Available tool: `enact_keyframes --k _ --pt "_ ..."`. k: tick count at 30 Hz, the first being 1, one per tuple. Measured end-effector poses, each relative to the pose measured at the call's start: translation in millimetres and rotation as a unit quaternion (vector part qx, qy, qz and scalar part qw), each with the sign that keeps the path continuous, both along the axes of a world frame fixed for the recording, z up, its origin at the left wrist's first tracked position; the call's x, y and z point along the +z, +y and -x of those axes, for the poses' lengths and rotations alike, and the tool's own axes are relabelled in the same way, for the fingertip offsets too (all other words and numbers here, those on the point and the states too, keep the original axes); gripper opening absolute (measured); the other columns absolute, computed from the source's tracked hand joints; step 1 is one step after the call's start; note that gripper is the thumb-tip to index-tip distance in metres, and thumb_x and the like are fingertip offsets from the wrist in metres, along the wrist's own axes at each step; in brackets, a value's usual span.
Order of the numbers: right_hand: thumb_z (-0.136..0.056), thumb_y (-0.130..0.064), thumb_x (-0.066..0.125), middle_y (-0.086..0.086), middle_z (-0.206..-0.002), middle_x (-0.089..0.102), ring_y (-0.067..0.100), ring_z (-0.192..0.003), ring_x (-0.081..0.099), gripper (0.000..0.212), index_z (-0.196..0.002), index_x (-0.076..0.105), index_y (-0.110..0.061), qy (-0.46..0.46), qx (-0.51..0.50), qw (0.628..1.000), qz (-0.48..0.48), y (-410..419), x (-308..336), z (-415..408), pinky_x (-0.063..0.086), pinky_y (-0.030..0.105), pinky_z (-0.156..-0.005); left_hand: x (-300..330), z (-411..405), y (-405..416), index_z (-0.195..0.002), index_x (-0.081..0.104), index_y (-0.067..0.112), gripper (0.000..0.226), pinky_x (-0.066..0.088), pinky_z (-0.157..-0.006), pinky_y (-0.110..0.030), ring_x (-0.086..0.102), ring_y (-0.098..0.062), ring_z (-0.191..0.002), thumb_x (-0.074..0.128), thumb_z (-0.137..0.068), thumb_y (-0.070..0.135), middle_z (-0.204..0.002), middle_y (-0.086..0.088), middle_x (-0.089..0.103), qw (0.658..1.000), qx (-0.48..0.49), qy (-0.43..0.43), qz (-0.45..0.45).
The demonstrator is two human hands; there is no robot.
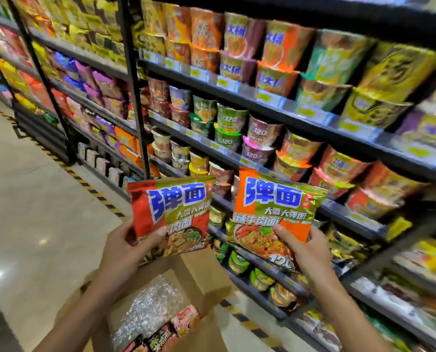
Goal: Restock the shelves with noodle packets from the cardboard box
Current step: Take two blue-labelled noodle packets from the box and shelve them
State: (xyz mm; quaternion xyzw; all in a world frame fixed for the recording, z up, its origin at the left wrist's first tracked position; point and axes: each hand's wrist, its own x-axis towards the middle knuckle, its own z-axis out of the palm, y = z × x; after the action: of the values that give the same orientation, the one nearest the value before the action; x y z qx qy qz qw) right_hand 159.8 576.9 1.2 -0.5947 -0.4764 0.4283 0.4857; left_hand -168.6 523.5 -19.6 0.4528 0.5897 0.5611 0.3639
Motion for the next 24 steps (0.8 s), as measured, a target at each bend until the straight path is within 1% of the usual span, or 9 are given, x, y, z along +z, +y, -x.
enact_keyframes --k 3,7,10,13,15,18,20,22,24 --pt "-0.08 -0.031 0.081 -0.008 -0.095 0.077 0.009 -0.083 0.074 0.029 -0.105 0.068 -0.025 -0.012 -0.062 0.998 -0.019 -31 20 -55 0.055 0.028 -0.07 15 -45 13 -0.109 0.07 0.025 0.034 0.059 -0.079 -0.029 0.073 -0.01 -0.091 0.08 -0.076 0.026 -0.099 0.008 0.077 0.998 -0.056 0.001 -0.014" --pt "-0.082 -0.031 0.08 -0.008 -0.092 0.077 0.006 -0.079 0.073 0.026 -0.104 0.067 -0.024 -0.027 -0.137 0.989 -0.052 -81 44 -133 0.053 0.024 -0.066 39 -126 19 -0.103 0.07 0.025 0.027 0.055 -0.067 -0.014 0.072 -0.006 -0.089 0.078 -0.079 0.016 -0.096 0.013 0.076 0.989 -0.141 -0.014 -0.042" --pt "-0.083 -0.031 0.078 -0.009 -0.089 0.076 0.003 -0.076 0.072 0.022 -0.101 0.066 -0.026 -0.036 -0.181 0.98 -0.071 -129 61 -198 0.052 0.024 -0.066 62 -201 13 -0.101 0.07 0.024 0.024 0.054 -0.068 -0.012 0.071 -0.003 -0.086 0.078 -0.08 0.016 -0.094 0.016 0.076 0.979 -0.193 -0.008 -0.073" --pt "-0.081 -0.033 0.079 -0.001 -0.091 0.078 0.015 -0.085 0.074 0.027 -0.102 0.07 -0.018 -0.064 -0.222 0.969 -0.084 -182 75 -269 0.057 0.037 -0.078 82 -285 -4 -0.104 0.07 0.018 0.024 0.053 -0.069 -0.012 0.071 -0.005 -0.088 0.075 -0.082 0.011 -0.096 0.011 0.077 0.964 -0.246 -0.024 -0.1" --pt "-0.082 -0.029 0.079 0.001 -0.09 0.078 0.019 -0.085 0.075 0.022 -0.098 0.071 -0.015 -0.066 -0.252 0.961 -0.094 -220 86 -318 0.057 0.041 -0.081 95 -345 -23 -0.106 0.07 0.019 0.025 0.053 -0.069 -0.013 0.071 -0.005 -0.089 0.075 -0.082 0.014 -0.098 0.009 0.077 0.952 -0.283 -0.035 -0.11" --pt "-0.084 -0.024 0.078 0.001 -0.085 0.078 0.017 -0.081 0.075 0.015 -0.092 0.071 -0.015 -0.068 -0.291 0.947 -0.118 -278 101 -393 0.056 0.033 -0.075 109 -435 -54 -0.107 0.07 0.018 0.033 0.054 -0.071 -0.014 0.071 -0.006 -0.09 0.076 -0.075 0.023 -0.099 0.009 0.077 0.939 -0.319 -0.059 -0.117" --pt "-0.084 -0.027 0.078 0.001 -0.085 0.078 0.016 -0.08 0.075 0.018 -0.093 0.071 -0.012 -0.072 -0.314 0.938 -0.128 -313 108 -442 0.056 0.028 -0.071 115 -491 -75 -0.107 0.07 0.018 0.034 0.054 -0.072 -0.013 0.071 -0.004 -0.09 0.076 -0.075 0.023 -0.099 0.011 0.077 0.93 -0.341 -0.061 -0.123" --pt "-0.084 -0.027 0.077 0.001 -0.087 0.078 0.016 -0.082 0.075 0.02 -0.097 0.071 -0.012 -0.07 -0.334 0.93 -0.139 -344 114 -489 0.056 0.03 -0.074 120 -544 -95 -0.106 0.07 0.019 0.033 0.055 -0.075 -0.019 0.072 -0.005 -0.09 0.077 -0.074 0.023 -0.097 0.011 0.077 0.923 -0.358 -0.07 -0.126" --pt "-0.084 -0.023 0.078 -0.002 -0.086 0.078 0.013 -0.08 0.075 0.018 -0.097 0.071 -0.012 -0.066 -0.356 0.92 -0.148 -371 120 -529 0.056 0.024 -0.068 126 -592 -113 -0.106 0.071 0.019 0.032 0.052 -0.078 -0.024 0.072 -0.005 -0.09 0.078 -0.076 0.021 -0.097 0.011 0.077 0.915 -0.377 -0.074 -0.127"
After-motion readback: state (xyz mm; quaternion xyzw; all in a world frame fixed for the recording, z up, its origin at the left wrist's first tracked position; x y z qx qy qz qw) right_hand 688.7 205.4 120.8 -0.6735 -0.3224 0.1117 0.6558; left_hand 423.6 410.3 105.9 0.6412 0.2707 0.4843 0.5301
